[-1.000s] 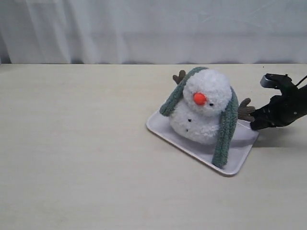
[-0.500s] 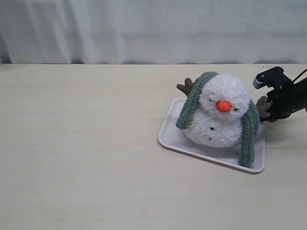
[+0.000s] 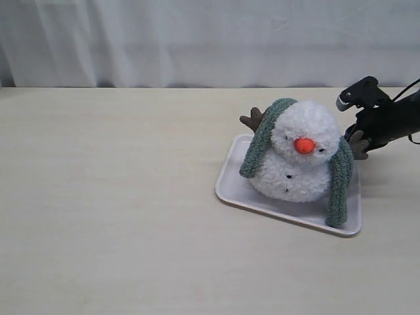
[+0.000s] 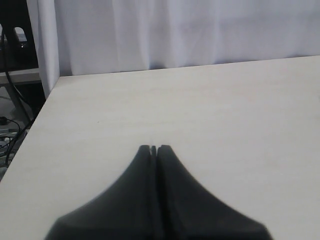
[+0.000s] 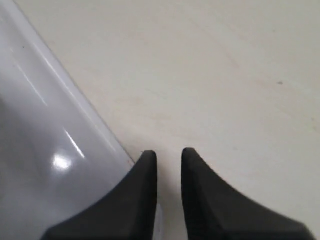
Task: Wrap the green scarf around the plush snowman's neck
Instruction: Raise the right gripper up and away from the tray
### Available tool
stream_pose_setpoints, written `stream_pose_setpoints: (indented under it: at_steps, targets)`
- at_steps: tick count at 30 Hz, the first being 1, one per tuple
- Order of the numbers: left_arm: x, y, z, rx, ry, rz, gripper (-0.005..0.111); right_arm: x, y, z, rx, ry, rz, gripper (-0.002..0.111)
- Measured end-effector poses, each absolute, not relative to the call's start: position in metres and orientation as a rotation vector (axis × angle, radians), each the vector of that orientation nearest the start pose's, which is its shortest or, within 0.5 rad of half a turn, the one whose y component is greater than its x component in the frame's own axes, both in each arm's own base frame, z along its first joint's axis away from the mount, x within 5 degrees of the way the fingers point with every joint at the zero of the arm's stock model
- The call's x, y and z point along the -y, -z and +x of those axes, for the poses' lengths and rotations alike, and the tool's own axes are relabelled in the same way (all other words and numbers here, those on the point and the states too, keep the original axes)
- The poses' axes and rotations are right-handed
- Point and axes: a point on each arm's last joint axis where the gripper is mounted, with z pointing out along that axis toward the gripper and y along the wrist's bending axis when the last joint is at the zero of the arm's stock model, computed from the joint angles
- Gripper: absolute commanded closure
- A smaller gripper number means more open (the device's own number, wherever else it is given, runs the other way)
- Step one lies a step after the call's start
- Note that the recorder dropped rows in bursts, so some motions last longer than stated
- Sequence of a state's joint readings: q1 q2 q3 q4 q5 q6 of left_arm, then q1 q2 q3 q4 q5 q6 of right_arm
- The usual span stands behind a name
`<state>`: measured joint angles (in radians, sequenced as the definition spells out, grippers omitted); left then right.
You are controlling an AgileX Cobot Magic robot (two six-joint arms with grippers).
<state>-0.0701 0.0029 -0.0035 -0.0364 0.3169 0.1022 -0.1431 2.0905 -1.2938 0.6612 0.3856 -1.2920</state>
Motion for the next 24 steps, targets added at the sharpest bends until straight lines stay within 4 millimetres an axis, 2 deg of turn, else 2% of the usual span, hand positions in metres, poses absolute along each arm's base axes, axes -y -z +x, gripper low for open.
stream_pose_setpoints:
  at_steps: [4,13,19,24]
  targets:
    - [0.005,-0.186,0.054,-1.795,0.012,0.132,0.107,0.045,-0.145,0.420,-2.462,0.077,-0.675,0.090]
    - [0.005,-0.186,0.054,-1.795,0.012,0.132,0.107,0.049,-0.214,0.396,-2.516,0.127,-0.440,0.090]
    - [0.004,-0.187,0.054,-1.783,-0.004,0.142,0.107,0.036,-0.270,0.371,-2.462,-0.033,-0.287,0.090]
    - [0.005,-0.205,0.056,-1.586,0.040,0.083,0.107,0.008,-0.310,0.349,-2.371,-0.247,-0.307,0.090]
